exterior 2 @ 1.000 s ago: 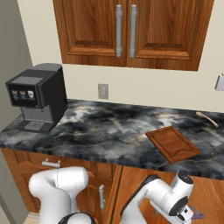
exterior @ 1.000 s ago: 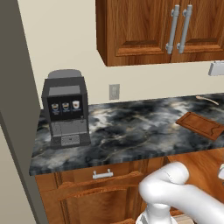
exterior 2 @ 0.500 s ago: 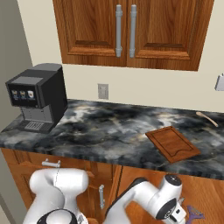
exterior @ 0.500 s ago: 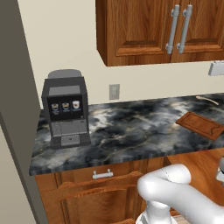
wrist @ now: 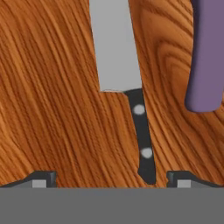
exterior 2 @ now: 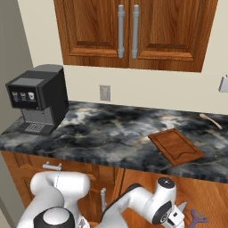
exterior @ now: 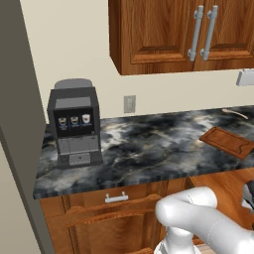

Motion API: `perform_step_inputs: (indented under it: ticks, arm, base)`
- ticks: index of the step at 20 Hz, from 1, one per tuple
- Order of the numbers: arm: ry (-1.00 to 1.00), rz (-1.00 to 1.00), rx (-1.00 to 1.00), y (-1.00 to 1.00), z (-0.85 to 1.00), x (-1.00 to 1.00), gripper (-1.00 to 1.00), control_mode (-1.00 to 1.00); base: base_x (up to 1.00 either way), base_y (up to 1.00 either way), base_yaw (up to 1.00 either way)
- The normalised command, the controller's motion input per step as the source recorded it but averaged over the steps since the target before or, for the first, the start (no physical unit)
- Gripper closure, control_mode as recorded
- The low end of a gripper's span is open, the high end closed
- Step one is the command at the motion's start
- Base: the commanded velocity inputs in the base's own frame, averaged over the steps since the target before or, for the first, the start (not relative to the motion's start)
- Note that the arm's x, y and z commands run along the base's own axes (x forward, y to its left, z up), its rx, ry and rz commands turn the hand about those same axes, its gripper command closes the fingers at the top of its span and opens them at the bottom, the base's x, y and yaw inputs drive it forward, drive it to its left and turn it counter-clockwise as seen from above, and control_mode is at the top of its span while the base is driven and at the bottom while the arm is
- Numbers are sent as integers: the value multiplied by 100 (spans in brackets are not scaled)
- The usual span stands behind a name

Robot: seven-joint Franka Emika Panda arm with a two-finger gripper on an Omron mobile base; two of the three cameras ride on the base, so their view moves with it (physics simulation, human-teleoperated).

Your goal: Open the drawer on the right and place the cutting tools on the cutting board.

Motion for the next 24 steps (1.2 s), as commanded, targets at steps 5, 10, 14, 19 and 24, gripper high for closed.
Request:
perform_step_inputs:
  ticks: [5,10,14,19,24]
  arm:
    - [7,0,0,0,-3,0,-100,-100]
    - [9,0,0,0,-3,1,-100,-100]
    - [11,0,0,-4,-9,12,-100,-100]
    - [11,0,0,-14,-18,4,-100,-100]
    - [10,0,6,-12,-26,0,-100,-100]
  base:
    - [0,0,0]
    - [0,0,0]
    - [0,0,0]
    - [0,0,0]
    - [0,0,0]
